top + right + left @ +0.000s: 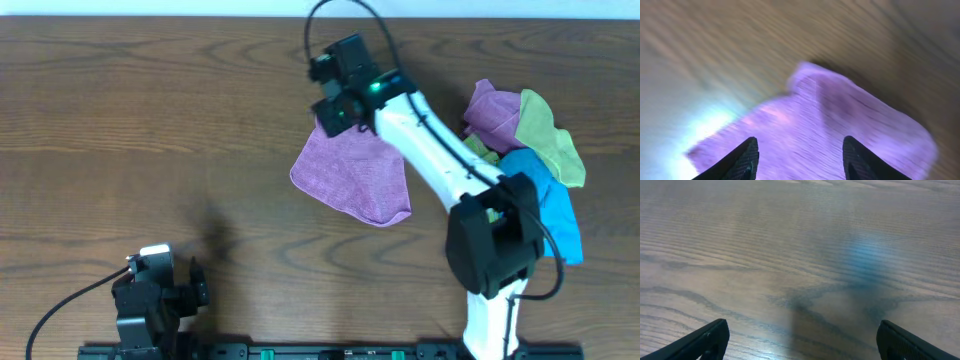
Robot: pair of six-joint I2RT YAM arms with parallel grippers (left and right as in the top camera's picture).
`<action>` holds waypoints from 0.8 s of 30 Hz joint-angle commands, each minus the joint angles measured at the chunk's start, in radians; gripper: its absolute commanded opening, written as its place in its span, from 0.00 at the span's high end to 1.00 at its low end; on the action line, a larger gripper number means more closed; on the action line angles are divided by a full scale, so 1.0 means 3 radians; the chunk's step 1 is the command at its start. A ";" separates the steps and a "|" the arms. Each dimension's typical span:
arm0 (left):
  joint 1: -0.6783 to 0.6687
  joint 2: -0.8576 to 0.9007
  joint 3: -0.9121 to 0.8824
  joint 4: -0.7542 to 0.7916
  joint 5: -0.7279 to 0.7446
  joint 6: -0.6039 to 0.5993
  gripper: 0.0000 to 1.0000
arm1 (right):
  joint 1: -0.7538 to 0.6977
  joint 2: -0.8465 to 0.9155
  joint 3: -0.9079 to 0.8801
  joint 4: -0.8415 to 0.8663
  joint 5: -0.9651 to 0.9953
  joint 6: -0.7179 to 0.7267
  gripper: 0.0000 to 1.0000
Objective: Fold the cloth
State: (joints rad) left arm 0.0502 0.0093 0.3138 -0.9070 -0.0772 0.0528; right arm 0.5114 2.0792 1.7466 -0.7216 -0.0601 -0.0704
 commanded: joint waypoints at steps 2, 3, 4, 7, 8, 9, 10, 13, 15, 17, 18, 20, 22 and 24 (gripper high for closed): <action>-0.0017 -0.0018 -0.0052 -0.0092 0.0000 0.0024 0.05 | 0.0107 0.0249 0.0024 0.0146 -0.0113 0.0020 0.46; -0.0017 -0.0018 -0.0053 -0.0093 0.0000 0.0024 0.05 | 0.0108 0.0290 0.0024 0.0210 -0.0113 0.0093 0.48; -0.0017 -0.0018 -0.0052 -0.0093 0.0000 0.0024 0.05 | 0.0103 0.0322 0.0024 0.0290 -0.0112 0.0165 0.49; -0.0017 -0.0018 -0.0053 -0.0093 0.0000 0.0024 0.05 | 0.0071 0.0378 0.0024 0.0523 -0.0113 0.0291 0.52; -0.0017 -0.0018 -0.0052 -0.0093 0.0000 0.0024 0.05 | 0.0062 0.0404 0.0024 0.0575 -0.0113 0.0319 0.53; -0.0017 -0.0018 -0.0053 -0.0092 0.0000 0.0024 0.05 | 0.0060 0.0427 0.0024 0.0598 -0.0113 0.0334 0.53; -0.0017 -0.0018 -0.0052 -0.0093 0.0000 0.0024 0.05 | 0.0057 0.0446 0.0024 0.0609 -0.0111 0.0336 0.54; -0.0017 -0.0018 -0.0052 -0.0092 0.0000 0.0024 0.05 | 0.0057 0.0500 0.0024 0.0626 -0.0112 0.0409 0.56; -0.0017 -0.0018 -0.0052 -0.0093 0.0000 0.0024 0.05 | 0.0058 0.0547 0.0024 0.0624 -0.0113 0.0421 0.57; -0.0017 -0.0018 -0.0053 -0.0092 0.0000 0.0024 0.05 | 0.0057 0.0608 0.0024 0.0626 -0.0111 0.0421 0.57; -0.0017 -0.0018 -0.0052 -0.0092 0.0000 0.0024 0.05 | 0.0057 0.0642 0.0024 0.0626 -0.0099 0.0423 0.57; -0.0017 -0.0018 -0.0052 -0.0093 0.0000 0.0024 0.05 | 0.0057 0.0675 0.0024 0.0624 -0.0074 0.0435 0.58; -0.0017 -0.0018 -0.0052 -0.0093 0.0000 0.0024 0.05 | 0.0057 0.0702 0.0024 0.0640 -0.0072 0.0446 0.59; -0.0017 -0.0018 -0.0053 -0.0093 0.0000 0.0024 0.05 | 0.0057 0.0720 0.0024 0.0649 -0.0064 0.0460 0.60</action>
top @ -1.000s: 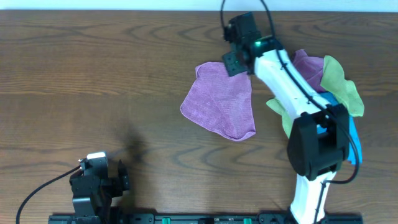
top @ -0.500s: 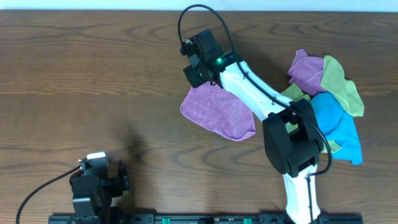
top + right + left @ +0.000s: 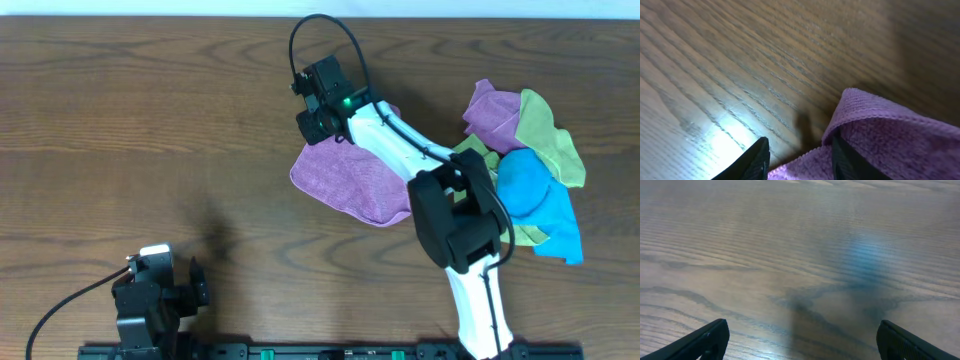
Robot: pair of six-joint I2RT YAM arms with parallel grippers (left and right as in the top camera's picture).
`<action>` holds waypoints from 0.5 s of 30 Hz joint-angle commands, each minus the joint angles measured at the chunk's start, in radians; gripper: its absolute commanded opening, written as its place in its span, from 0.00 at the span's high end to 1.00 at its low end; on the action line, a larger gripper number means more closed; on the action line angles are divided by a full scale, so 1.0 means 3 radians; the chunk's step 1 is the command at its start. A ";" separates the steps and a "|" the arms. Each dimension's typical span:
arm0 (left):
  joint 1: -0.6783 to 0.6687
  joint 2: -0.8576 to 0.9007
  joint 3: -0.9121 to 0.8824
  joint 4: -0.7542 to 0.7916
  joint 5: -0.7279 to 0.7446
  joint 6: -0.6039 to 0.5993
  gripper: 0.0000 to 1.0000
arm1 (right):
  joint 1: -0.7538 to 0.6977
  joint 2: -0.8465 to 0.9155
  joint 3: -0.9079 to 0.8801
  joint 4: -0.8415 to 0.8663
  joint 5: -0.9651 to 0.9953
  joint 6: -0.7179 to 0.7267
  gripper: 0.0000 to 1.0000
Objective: Fold the cloth
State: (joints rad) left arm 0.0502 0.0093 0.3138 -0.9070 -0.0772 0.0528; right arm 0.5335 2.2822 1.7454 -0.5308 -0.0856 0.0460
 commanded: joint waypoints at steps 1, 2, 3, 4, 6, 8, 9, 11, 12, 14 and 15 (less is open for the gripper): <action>-0.0017 -0.0018 -0.0052 -0.0093 0.0000 0.0024 0.05 | -0.0017 0.0061 0.0028 0.0014 0.0022 0.0072 0.60; -0.0017 -0.0018 -0.0053 -0.0092 0.0000 0.0024 0.05 | -0.0017 0.0081 0.0028 0.0014 0.0022 0.0074 0.60; -0.0017 -0.0018 -0.0052 -0.0092 0.0000 0.0024 0.05 | -0.0017 0.0100 0.0028 0.0013 0.0023 0.0092 0.61; -0.0017 -0.0018 -0.0052 -0.0093 0.0000 0.0024 0.05 | -0.0019 0.0121 0.0028 0.0013 0.0023 0.0094 0.61; -0.0017 -0.0018 -0.0052 -0.0093 0.0000 0.0024 0.05 | -0.0022 0.0132 0.0028 0.0018 0.0023 0.0093 0.62; -0.0017 -0.0018 -0.0052 -0.0093 0.0000 0.0024 0.05 | -0.0023 0.0134 0.0028 0.0069 0.0025 0.0093 0.63; -0.0017 -0.0018 -0.0053 -0.0093 0.0000 0.0024 0.05 | -0.0023 0.0134 0.0028 0.0099 0.0037 0.0093 0.64; -0.0017 -0.0018 -0.0053 -0.0092 0.0000 0.0024 0.05 | -0.0023 0.0134 0.0028 0.0154 0.0062 0.0093 0.64; -0.0017 -0.0018 -0.0053 -0.0092 0.0000 0.0024 0.05 | -0.0023 0.0135 0.0028 0.0170 0.0062 0.0093 0.65; -0.0017 -0.0018 -0.0052 -0.0092 0.0000 0.0024 0.05 | -0.0023 0.0137 0.0028 0.0177 0.0071 0.0094 0.66; -0.0017 -0.0018 -0.0052 -0.0093 0.0000 0.0024 0.05 | -0.0023 0.0139 0.0028 0.0177 0.0093 0.0093 0.66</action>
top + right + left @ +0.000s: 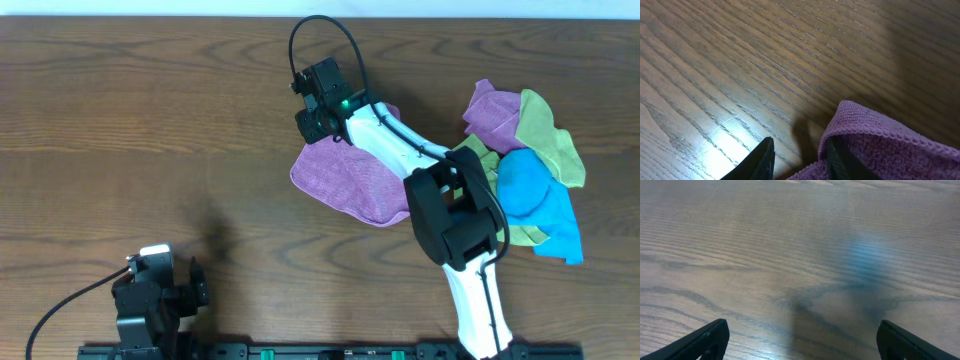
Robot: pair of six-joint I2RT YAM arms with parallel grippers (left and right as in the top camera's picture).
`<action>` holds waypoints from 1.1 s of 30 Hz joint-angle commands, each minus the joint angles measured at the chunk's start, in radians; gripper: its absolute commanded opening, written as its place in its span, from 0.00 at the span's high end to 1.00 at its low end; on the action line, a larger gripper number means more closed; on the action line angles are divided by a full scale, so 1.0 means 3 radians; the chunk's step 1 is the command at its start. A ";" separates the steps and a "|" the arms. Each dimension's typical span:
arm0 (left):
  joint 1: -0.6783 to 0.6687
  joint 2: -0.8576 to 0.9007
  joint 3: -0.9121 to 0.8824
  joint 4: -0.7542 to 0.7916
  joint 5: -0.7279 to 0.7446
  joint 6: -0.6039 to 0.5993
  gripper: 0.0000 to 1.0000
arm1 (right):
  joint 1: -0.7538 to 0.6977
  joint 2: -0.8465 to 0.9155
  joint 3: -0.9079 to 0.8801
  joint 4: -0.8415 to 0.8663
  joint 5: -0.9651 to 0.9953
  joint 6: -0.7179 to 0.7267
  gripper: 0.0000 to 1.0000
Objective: Fold the cloth
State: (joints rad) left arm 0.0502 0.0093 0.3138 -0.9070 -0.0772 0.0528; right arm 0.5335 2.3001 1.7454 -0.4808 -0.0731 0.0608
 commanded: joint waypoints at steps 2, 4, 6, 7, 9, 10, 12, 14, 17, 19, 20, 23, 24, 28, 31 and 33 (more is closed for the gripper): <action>-0.0017 -0.0018 -0.0052 -0.0093 0.0000 0.0024 0.05 | -0.0023 0.0093 0.0028 0.0017 0.0070 0.0043 0.66; -0.0017 -0.0018 -0.0053 -0.0092 0.0000 0.0024 0.05 | -0.0029 0.0123 0.0028 0.0024 0.0069 0.0045 0.67; -0.0017 -0.0018 -0.0052 -0.0093 0.0000 0.0024 0.05 | -0.0033 0.0146 0.0028 0.0022 0.0070 0.0043 0.68; -0.0017 -0.0018 -0.0052 -0.0093 0.0000 0.0024 0.05 | -0.0033 0.0164 0.0028 0.0025 0.0070 0.0045 0.69; -0.0017 -0.0018 -0.0052 -0.0093 0.0000 0.0024 0.05 | -0.0032 0.0170 0.0028 0.0051 0.0070 0.0043 0.76; -0.0017 -0.0018 -0.0052 -0.0093 0.0000 0.0024 0.05 | -0.0032 0.0170 0.0028 0.0088 0.0071 0.0043 0.85; -0.0017 -0.0018 -0.0052 -0.0092 0.0000 0.0024 0.05 | -0.0032 0.0170 0.0028 0.0165 0.0071 0.0043 0.99; -0.0017 -0.0018 -0.0052 -0.0093 0.0000 0.0024 0.05 | -0.0032 0.0139 0.0047 0.0191 0.0067 0.0048 0.99; -0.0017 -0.0018 -0.0052 -0.0093 0.0000 0.0024 0.05 | 0.0010 -0.0088 0.0079 0.0172 0.0064 0.0109 0.99; -0.0017 -0.0018 -0.0052 -0.0092 0.0000 0.0024 0.05 | 0.0048 -0.0309 0.0079 0.0150 0.0064 0.0107 0.99; -0.0017 -0.0018 -0.0053 -0.0092 0.0000 0.0024 0.05 | 0.0067 -0.0440 0.0079 0.0127 0.0065 0.0095 0.99; -0.0017 -0.0018 -0.0052 -0.0093 0.0000 0.0024 0.05 | 0.0084 -0.0688 0.0079 0.0061 0.0055 0.0029 0.99; -0.0017 -0.0018 -0.0052 -0.0092 0.0000 0.0024 0.05 | 0.0084 -0.0730 0.0079 0.0038 0.0055 0.0029 0.99; -0.0017 -0.0018 -0.0053 -0.0093 0.0000 0.0024 0.05 | 0.0081 -0.0804 0.0079 -0.0102 -0.0089 0.0031 0.99; -0.0017 -0.0018 -0.0052 -0.0093 0.0000 0.0024 0.05 | 0.0081 -0.0804 0.0079 -0.0025 -0.0486 0.0032 0.99; -0.0017 -0.0018 -0.0052 -0.0093 0.0000 0.0024 0.05 | 0.0081 -0.0796 0.0079 0.0203 -0.0460 0.0042 0.98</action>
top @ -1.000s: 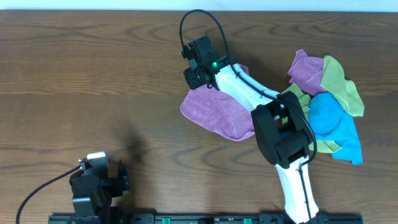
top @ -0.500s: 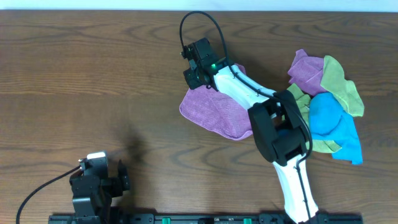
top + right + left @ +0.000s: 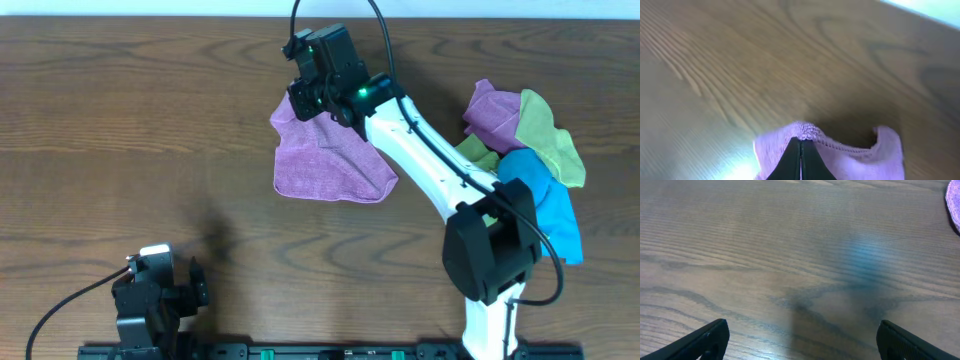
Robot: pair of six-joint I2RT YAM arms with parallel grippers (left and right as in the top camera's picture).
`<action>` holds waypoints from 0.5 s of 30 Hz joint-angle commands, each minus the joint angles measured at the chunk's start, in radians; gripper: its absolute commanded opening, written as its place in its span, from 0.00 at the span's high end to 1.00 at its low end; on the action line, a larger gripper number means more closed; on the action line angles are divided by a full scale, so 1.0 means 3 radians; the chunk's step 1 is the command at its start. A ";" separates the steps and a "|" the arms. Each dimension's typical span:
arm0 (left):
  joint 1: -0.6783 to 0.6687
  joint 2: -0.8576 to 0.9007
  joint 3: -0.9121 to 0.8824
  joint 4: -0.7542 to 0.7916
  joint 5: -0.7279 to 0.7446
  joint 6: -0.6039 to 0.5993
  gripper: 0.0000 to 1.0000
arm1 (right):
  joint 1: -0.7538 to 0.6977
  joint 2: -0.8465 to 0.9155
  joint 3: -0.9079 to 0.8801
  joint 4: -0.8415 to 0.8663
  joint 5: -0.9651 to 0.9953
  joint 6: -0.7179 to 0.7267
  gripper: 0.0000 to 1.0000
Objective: Fold the cloth
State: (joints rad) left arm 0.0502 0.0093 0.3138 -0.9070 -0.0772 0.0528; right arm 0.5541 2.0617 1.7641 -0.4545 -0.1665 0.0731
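A purple cloth (image 3: 328, 160) lies near the table's middle, its far edge lifted. My right gripper (image 3: 308, 98) is shut on that far edge; in the right wrist view the fingers (image 3: 801, 156) pinch the hem of the purple cloth (image 3: 840, 155), which hangs below them. At the table's near left my left gripper (image 3: 165, 285) is parked, and it stands open (image 3: 800, 340) over bare wood. The cloth's edge (image 3: 954, 207) shows at the far right of the left wrist view.
A heap of cloths at the right holds a purple one (image 3: 492, 110), a green one (image 3: 548, 135) and a blue one (image 3: 545, 200). The wooden table (image 3: 120, 130) stretches to the left. A black rail (image 3: 330, 352) runs along the near edge.
My right gripper was open at the cloth's far edge; now it is shut on that edge and higher. The cloth has shifted left and its far edge is lifted.
First my right gripper was open over the purple cloth. Then it stood lower at the cloth's far corner, open around the hem. Now it grips the hem and holds it up. The left arm stayed parked throughout.
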 commanded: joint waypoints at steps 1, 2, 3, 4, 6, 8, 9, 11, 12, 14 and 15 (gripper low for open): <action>-0.0017 -0.0018 -0.0052 -0.0092 0.0000 0.0024 0.05 | 0.0006 0.0009 0.0017 0.0212 -0.0126 0.0001 0.82; -0.0017 -0.0018 -0.0052 -0.0093 0.0000 0.0024 0.05 | 0.0005 0.0031 0.0017 0.0291 -0.0070 0.0001 0.49; -0.0017 -0.0018 -0.0052 -0.0093 0.0000 0.0024 0.05 | 0.0004 0.0039 0.0017 0.0337 0.0003 0.0001 0.42; -0.0017 -0.0018 -0.0053 -0.0092 0.0000 0.0024 0.05 | 0.0001 0.0042 0.0017 0.0347 0.0123 0.0001 0.38; -0.0017 -0.0018 -0.0052 -0.0092 0.0000 0.0024 0.05 | -0.0001 0.0039 0.0017 0.0345 0.0384 0.0001 0.36; -0.0017 -0.0018 -0.0053 -0.0093 0.0000 0.0024 0.05 | -0.0023 0.0011 0.0017 0.0301 0.0540 0.0003 0.37; -0.0017 -0.0018 -0.0052 -0.0093 0.0000 0.0024 0.05 | -0.0043 -0.0018 0.0017 0.0238 0.0540 0.0010 0.37; -0.0017 -0.0018 -0.0052 -0.0092 0.0000 0.0024 0.05 | -0.0099 -0.0102 0.0017 -0.0023 0.0526 0.0159 0.36; -0.0017 -0.0018 -0.0053 -0.0093 0.0000 0.0024 0.05 | -0.0146 -0.0159 0.0017 -0.0220 0.0501 0.0249 0.36; -0.0017 -0.0018 -0.0052 -0.0092 0.0000 0.0024 0.05 | -0.0266 -0.0253 0.0017 -0.0568 0.0291 0.0303 0.32; -0.0017 -0.0018 -0.0053 -0.0093 0.0000 0.0024 0.05 | -0.0326 -0.0287 0.0017 -0.0699 0.0153 0.0301 0.27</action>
State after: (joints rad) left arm 0.0502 0.0093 0.3138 -0.9066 -0.0772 0.0528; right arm 0.5030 2.0460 1.7641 -0.6334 -0.0647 0.1234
